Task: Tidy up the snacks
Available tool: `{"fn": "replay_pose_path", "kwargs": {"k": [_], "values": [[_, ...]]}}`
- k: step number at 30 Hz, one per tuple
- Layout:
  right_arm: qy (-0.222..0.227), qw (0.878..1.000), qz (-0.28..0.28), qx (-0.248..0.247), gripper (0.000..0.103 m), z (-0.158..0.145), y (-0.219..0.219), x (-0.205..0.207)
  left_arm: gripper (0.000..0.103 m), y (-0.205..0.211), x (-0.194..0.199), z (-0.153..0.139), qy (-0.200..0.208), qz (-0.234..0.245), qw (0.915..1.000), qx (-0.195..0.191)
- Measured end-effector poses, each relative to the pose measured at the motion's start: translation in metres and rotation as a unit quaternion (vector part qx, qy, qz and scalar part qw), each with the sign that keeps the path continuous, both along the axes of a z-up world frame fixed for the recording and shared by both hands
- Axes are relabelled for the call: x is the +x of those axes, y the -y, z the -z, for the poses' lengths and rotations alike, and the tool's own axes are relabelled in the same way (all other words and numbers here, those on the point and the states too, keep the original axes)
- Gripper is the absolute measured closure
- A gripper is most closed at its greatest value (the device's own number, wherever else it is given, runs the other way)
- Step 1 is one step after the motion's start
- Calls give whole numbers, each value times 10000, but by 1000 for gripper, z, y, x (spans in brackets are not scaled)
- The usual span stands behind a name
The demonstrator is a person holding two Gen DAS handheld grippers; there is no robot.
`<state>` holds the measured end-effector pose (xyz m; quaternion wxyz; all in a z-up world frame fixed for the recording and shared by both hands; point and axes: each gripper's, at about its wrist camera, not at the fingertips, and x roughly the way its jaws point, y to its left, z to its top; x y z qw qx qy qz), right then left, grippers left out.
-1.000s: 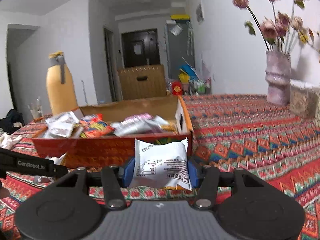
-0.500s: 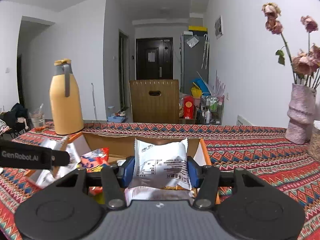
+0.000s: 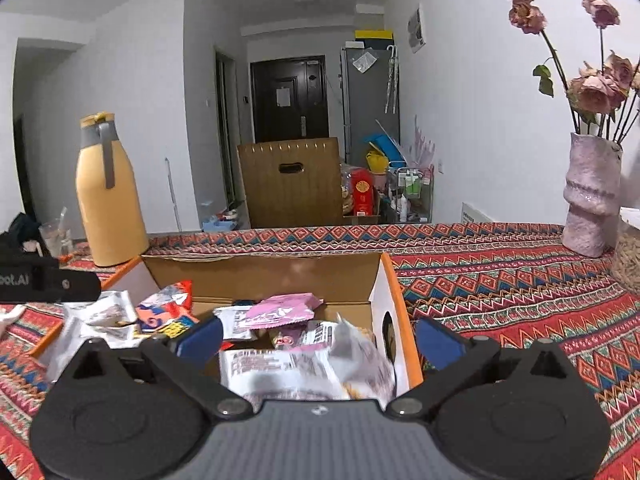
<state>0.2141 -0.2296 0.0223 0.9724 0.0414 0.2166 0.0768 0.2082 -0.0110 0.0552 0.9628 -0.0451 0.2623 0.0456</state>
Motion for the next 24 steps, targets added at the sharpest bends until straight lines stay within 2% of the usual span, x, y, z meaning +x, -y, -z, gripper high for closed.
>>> {"fn": "replay_pose_path", "kwargs": {"k": [10,17,24], "values": [[245,9996,-155,-10,0,-13,10,-97,0,-3,-91,8,289,451,9983,240],[-282,9993,-264,-18,0,8,9,-136,0,-5,-137,34,22,694,9972,260],[-729,9972,-184,-49,0,30,8,-150,0,-7,-156,57,-281,815,9962,120]]}}
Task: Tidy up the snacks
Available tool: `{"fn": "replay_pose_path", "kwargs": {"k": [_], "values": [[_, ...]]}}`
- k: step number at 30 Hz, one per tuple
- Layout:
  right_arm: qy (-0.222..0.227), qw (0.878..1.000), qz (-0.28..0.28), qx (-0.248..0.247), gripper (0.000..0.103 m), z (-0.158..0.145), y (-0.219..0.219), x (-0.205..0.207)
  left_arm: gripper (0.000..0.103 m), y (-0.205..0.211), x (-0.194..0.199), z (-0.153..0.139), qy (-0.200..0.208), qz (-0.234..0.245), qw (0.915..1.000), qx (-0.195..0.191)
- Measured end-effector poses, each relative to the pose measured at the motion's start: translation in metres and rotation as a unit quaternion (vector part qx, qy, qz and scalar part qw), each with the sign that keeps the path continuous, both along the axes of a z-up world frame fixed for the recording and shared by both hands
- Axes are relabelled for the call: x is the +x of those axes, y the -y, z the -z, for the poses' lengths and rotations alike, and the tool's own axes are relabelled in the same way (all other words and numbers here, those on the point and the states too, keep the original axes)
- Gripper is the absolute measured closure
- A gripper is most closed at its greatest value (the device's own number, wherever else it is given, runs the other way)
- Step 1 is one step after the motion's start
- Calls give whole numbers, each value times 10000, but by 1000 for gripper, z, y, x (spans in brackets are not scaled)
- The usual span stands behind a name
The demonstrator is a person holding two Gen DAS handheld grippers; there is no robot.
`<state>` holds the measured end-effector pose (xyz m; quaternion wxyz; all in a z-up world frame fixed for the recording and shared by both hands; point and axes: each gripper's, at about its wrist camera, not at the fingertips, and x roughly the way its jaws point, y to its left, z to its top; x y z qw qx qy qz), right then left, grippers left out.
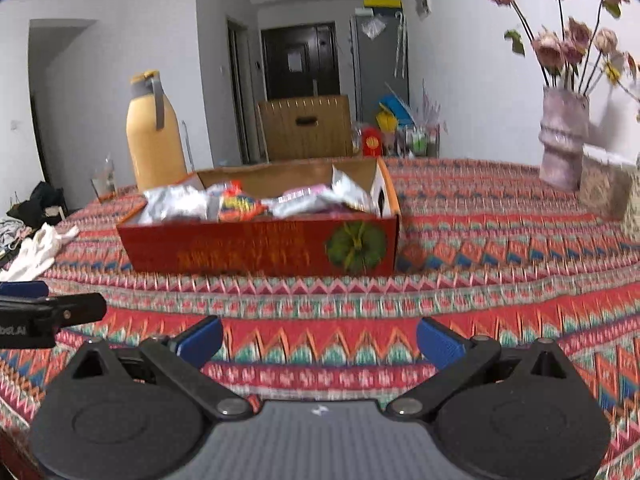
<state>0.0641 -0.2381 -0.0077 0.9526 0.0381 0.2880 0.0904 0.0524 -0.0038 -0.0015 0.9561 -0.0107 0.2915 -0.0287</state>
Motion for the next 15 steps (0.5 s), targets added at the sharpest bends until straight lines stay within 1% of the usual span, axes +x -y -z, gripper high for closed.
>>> {"fn": "replay_pose_path", "kwargs": {"k": [4,15], "values": [[-80,10000,-1,-7,0,6,-1,-6,0,0,-6,5,-58,55,10000,-21],[-99,9999,-29,-16,0,6,-3,-8,0,-1,-8,8,-129,64,9999,-63]]}}
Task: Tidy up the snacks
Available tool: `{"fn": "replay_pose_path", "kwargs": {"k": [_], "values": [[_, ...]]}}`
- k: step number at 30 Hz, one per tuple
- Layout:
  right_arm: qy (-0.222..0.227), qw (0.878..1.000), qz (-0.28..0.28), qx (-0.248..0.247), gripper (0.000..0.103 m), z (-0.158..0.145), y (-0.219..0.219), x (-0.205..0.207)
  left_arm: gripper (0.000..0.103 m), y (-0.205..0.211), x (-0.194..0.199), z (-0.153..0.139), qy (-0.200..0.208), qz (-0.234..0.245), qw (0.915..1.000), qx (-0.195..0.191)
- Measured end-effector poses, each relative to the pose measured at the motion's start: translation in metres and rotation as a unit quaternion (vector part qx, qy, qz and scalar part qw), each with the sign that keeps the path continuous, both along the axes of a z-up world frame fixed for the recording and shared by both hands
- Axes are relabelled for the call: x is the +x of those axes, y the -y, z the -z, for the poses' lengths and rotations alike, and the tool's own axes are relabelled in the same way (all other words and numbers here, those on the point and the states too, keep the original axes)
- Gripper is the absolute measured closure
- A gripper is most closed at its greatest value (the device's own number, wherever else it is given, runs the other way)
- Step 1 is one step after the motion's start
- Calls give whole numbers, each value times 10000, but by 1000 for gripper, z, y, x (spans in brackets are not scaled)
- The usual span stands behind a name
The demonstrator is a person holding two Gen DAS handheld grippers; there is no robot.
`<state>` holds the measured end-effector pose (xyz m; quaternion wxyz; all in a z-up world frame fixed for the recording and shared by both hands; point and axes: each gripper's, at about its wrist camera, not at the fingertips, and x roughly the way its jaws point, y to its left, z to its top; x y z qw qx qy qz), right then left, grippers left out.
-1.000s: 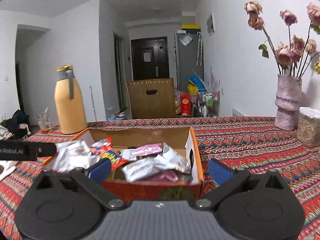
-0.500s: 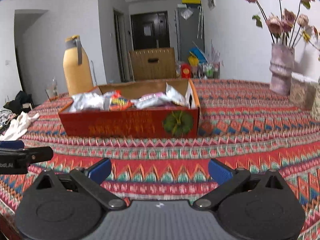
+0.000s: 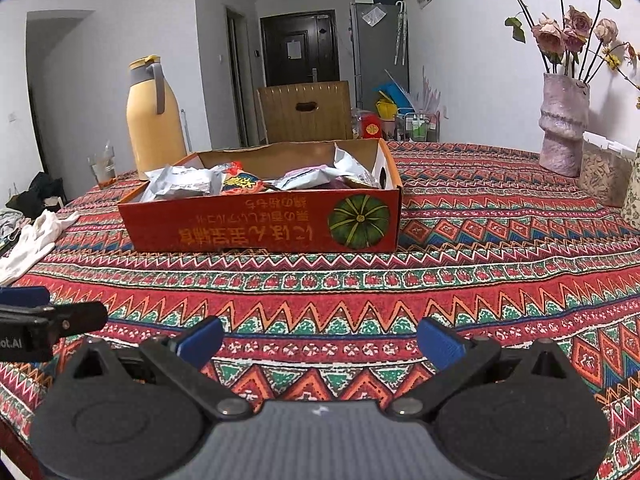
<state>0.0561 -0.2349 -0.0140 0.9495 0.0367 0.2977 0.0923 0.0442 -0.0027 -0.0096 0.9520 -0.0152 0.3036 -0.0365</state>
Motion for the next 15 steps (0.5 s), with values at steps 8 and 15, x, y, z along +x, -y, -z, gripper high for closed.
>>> {"fn": "replay_pose_path", "kwargs": {"k": [8,15], "values": [[-2,10000,5,-5,0,-1,0,0,0,0,0,-1,16,3,10000,-18],[-22,10000,-5,-17,0,-1,0,1,0,-2,0,-1,23,11,10000,-71]]}}
